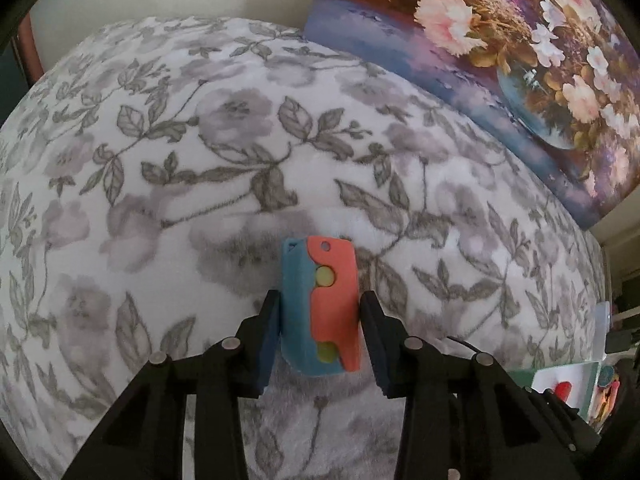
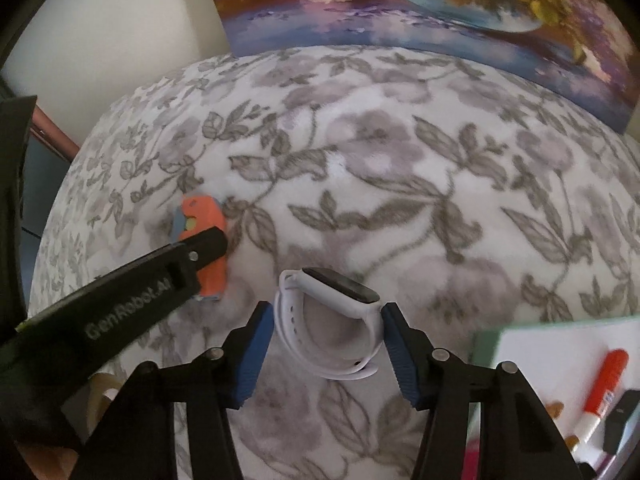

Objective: Organize rigid objects
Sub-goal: 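Carry the block and white watch band over the white tray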

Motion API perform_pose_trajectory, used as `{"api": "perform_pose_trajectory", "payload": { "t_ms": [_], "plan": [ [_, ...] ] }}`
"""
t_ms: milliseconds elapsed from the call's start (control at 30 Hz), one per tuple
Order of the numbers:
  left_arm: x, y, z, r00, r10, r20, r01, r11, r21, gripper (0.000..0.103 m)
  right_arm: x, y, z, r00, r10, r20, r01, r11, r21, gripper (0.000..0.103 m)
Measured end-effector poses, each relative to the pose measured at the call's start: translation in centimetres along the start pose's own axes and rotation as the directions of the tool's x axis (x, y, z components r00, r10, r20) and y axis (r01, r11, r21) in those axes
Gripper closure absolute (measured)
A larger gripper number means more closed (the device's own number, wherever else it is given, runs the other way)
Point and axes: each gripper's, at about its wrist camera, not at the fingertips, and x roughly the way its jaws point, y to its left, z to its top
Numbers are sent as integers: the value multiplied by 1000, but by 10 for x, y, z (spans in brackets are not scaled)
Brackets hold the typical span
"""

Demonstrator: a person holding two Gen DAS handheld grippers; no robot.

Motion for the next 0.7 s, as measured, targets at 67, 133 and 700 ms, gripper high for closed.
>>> {"api": "perform_pose_trajectory", "payload": {
  "t_ms": [67,133,700],
  "plan": [
    [-3,2,-5,1000,-6,-16,6,1000,-10,62,-4,-7,-5,1000,5,-9,-4,1000,29,44],
    [-8,3,-10,1000,-2,-31,1,1000,-18,62,-9,-14,-11,1000,18,-17,-17,998,58,44],
    [-121,-37,-88,998,-38,55,36,998,48,62,-119,-43,-91,997,47,59,-57,981,187,44]
  ]
}}
